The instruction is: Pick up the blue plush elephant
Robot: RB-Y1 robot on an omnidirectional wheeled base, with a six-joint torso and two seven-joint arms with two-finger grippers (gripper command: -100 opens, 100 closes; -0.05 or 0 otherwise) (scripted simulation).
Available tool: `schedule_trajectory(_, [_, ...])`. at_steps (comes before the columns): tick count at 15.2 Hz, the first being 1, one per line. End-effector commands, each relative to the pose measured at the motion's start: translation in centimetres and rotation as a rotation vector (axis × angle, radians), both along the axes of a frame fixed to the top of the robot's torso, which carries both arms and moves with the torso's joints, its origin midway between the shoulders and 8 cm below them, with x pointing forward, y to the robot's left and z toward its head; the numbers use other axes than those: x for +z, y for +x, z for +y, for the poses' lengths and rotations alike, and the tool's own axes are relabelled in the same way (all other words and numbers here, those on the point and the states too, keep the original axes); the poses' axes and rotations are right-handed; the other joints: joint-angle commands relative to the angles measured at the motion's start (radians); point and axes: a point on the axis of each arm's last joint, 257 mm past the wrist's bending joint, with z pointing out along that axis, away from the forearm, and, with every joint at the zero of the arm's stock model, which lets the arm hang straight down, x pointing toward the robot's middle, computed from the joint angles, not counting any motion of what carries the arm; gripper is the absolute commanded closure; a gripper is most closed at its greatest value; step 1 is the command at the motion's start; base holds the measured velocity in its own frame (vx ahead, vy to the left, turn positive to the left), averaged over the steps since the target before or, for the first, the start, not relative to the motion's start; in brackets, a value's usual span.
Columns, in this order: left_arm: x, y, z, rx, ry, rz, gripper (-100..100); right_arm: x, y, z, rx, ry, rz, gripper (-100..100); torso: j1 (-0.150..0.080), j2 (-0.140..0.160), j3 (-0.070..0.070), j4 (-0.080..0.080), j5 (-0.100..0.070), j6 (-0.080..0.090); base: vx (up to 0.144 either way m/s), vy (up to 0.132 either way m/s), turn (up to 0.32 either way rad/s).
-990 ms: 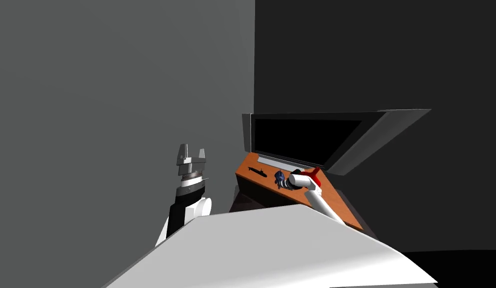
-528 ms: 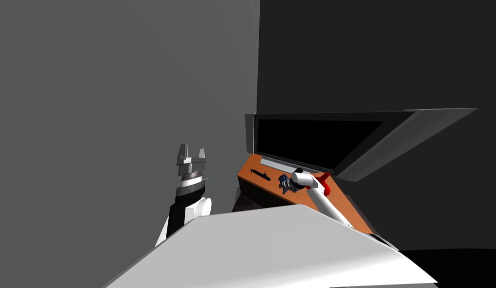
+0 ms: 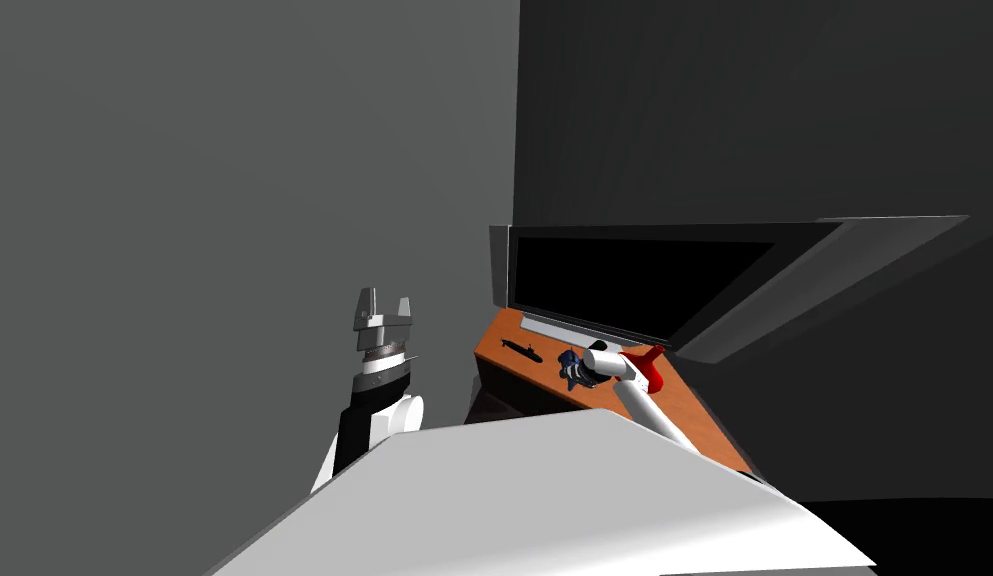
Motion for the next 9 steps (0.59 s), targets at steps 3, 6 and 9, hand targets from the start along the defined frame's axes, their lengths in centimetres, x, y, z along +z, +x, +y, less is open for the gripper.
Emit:
schedule_trajectory(3, [0.0, 0.0, 0.0, 0.0, 0.0, 0.0, 0, 0.0, -0.1, 0.0, 0.001, -0.001, 0.002, 100, -0.001, 0.0, 0.0, 0.0, -0.001, 0.0, 0.0, 0.0, 0.0])
schedule_trajectory(6, [0.0, 0.0, 0.0, 0.0, 0.0, 0.0, 0, 1.2, 0.4, -0.1, -0.009, -0.002, 0.005, 100, -0.001, 0.001, 0.001, 0.001, 0.0, -0.001, -0.012, -0.009, 0.056])
schedule_trajectory(9, [0.0, 0.0, 0.0, 0.0, 0.0, 0.0, 0, 1.5, 0.4, -0.2, -0.01, -0.002, 0.005, 100, 0.0, 0.003, 0.002, 0.002, 0.001, -0.001, -0.026, -0.013, 0.041])
